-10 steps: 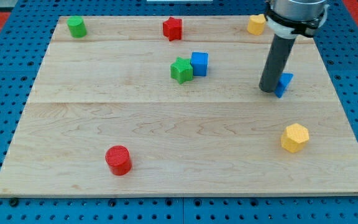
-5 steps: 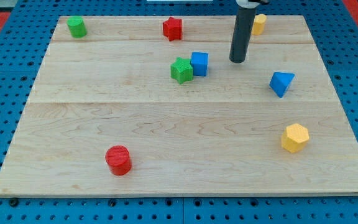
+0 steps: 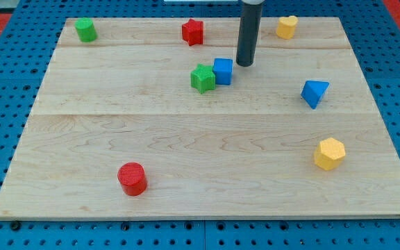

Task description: Move the yellow hexagon parallel to the red circle

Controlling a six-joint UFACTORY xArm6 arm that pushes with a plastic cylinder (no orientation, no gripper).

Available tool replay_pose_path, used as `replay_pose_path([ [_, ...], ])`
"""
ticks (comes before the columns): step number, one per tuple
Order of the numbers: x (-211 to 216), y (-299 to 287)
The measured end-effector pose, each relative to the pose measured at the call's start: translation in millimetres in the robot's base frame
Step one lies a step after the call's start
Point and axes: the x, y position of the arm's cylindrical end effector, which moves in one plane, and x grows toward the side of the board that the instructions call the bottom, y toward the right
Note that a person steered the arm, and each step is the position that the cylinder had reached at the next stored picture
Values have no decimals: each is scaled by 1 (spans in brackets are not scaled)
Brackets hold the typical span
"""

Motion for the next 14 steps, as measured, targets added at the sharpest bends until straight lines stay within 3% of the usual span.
replay_pose_path([
  [1,18,-4],
  [2,117,2],
  [4,129,170],
  [5,190,172],
  [6,216,152],
  [8,201,28],
  [9,201,30],
  [10,203,106],
  [11,164,44],
  [13,124,-153],
  [14,112,-192],
])
